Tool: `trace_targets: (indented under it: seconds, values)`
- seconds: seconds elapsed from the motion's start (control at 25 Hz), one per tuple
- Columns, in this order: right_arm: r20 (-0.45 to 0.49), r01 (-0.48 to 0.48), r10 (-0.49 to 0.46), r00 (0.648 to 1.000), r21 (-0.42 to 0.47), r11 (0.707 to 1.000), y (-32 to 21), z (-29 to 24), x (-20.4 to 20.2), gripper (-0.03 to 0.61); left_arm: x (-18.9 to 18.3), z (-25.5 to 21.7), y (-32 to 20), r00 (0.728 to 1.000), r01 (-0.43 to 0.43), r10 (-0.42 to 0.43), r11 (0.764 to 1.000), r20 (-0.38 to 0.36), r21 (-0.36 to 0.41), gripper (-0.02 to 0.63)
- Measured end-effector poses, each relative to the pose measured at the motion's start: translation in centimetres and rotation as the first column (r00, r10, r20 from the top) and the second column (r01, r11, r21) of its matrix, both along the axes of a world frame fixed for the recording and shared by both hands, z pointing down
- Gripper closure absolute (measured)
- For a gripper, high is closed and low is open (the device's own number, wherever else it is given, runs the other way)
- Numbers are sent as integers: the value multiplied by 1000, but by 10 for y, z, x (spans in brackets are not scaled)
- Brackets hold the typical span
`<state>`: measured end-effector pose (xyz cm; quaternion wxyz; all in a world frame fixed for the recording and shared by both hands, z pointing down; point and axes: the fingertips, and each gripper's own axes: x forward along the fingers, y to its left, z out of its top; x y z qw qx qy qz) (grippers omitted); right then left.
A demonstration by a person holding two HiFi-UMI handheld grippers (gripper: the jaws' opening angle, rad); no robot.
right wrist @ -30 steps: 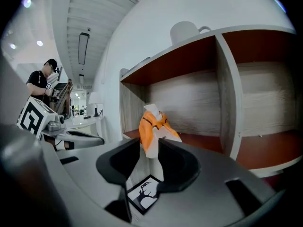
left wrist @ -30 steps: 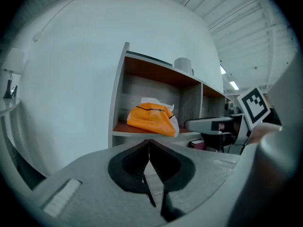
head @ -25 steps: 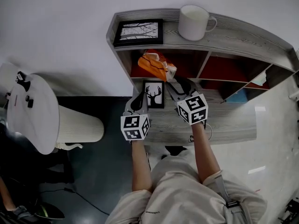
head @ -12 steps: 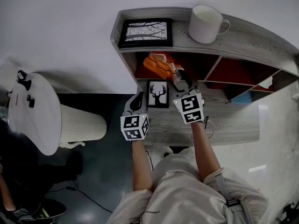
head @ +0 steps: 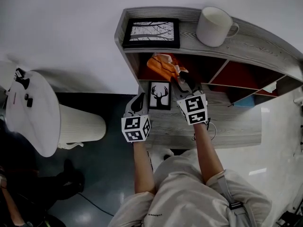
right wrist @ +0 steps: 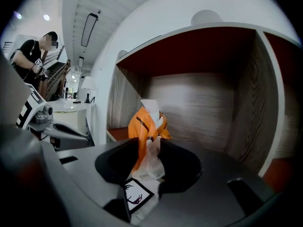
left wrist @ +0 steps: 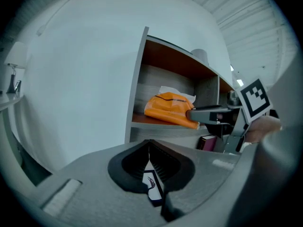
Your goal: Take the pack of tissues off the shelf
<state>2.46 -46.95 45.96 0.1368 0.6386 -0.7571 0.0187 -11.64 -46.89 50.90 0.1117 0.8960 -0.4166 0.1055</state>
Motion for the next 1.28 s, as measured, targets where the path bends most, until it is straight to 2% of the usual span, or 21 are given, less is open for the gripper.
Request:
trace_targets:
  seconds: [0.64, 1.28]
  values:
    - [-12, -12, 12, 1000, 1, 1000, 4, -9, 0, 546, -21, -9, -3, 999, 34, -34, 999, -1, 6, 604]
    - [-17, -46, 46, 999, 54, 997, 16, -18, 3, 555, -19, -16, 8, 999, 36, -36, 999, -1, 24, 604]
